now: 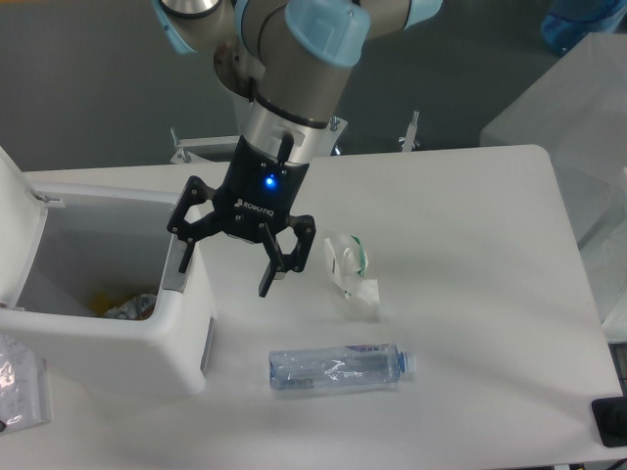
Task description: Open the trash can
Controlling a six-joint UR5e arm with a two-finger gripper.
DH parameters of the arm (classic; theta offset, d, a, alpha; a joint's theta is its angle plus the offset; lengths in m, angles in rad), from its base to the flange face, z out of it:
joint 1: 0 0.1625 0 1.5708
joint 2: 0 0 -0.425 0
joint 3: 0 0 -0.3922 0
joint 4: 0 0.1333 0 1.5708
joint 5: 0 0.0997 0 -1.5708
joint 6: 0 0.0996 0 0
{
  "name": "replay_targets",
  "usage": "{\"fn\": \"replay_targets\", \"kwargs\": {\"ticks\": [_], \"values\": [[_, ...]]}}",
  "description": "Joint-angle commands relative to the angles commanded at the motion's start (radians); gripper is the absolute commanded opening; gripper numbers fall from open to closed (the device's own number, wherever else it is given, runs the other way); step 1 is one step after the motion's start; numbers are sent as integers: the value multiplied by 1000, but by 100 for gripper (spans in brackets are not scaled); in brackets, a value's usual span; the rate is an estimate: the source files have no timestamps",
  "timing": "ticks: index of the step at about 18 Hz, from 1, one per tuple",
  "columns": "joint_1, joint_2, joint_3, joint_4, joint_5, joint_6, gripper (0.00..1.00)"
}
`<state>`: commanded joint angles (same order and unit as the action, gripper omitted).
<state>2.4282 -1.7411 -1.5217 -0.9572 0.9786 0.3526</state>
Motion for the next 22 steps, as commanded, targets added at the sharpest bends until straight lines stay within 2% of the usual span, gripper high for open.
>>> {"fn": "replay_targets", "kwargs": {"ticks": [4,7,11,14,16,20,22], "values": [[31,-2,1,-2,141,126,100],[86,-29,-6,-2,282,233,100],[170,-96,-9,-3,342,278,100],[261,-109,-11,2,344,293,100],[301,-124,-14,-3,344,391,100],[318,-133,-55,-8,351,607,100],[318,-135,-98,-6,415,684,100]]}}
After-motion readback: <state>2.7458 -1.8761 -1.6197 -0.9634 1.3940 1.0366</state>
